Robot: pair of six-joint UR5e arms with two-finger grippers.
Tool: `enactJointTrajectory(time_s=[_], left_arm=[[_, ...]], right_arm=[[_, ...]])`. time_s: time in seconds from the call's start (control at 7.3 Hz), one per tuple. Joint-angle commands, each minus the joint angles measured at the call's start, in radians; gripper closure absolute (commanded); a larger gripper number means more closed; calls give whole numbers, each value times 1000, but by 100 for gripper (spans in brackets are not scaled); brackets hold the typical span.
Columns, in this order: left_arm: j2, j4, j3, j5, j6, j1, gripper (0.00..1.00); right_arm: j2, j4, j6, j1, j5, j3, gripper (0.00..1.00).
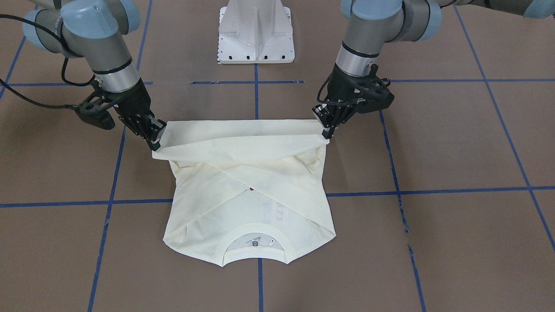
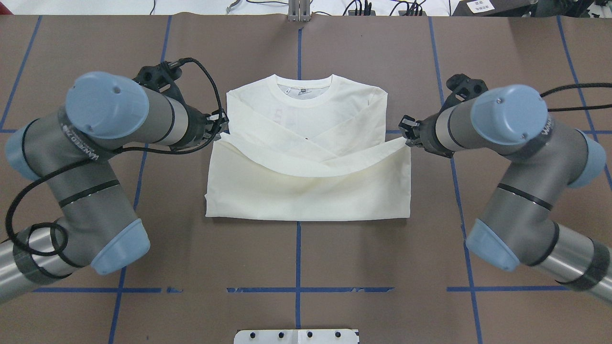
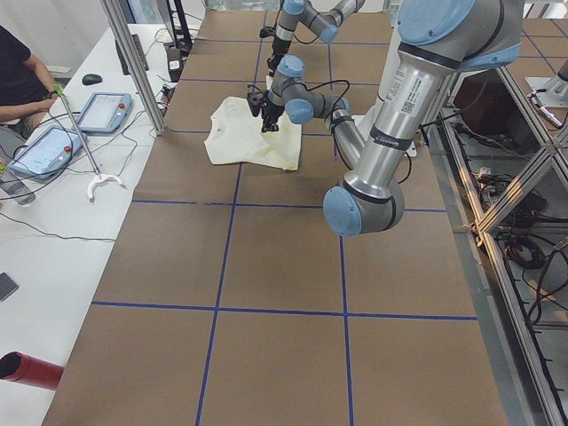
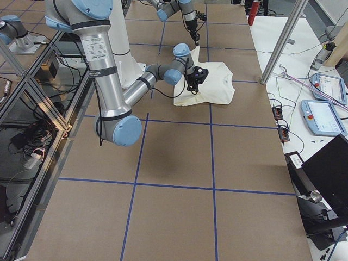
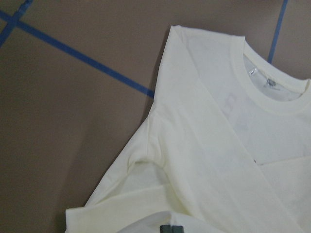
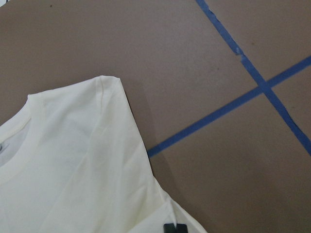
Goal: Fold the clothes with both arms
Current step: 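Lift the hem with both grippers and fold it toward the collar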
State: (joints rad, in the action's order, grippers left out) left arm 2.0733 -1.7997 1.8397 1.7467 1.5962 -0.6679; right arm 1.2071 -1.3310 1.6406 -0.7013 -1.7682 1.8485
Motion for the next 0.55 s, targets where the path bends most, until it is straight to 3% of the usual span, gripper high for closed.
enactJointTrajectory(time_s=[0.0,0.41], left_arm=[[34,-158,-187,-3,-22,-61,100],[123,-333,-454,-61,-35,-70,100]], right_arm=[[-142,-17,-74,-61,-5,-211,100],[-187,100,-101,-75,1,-435,100]])
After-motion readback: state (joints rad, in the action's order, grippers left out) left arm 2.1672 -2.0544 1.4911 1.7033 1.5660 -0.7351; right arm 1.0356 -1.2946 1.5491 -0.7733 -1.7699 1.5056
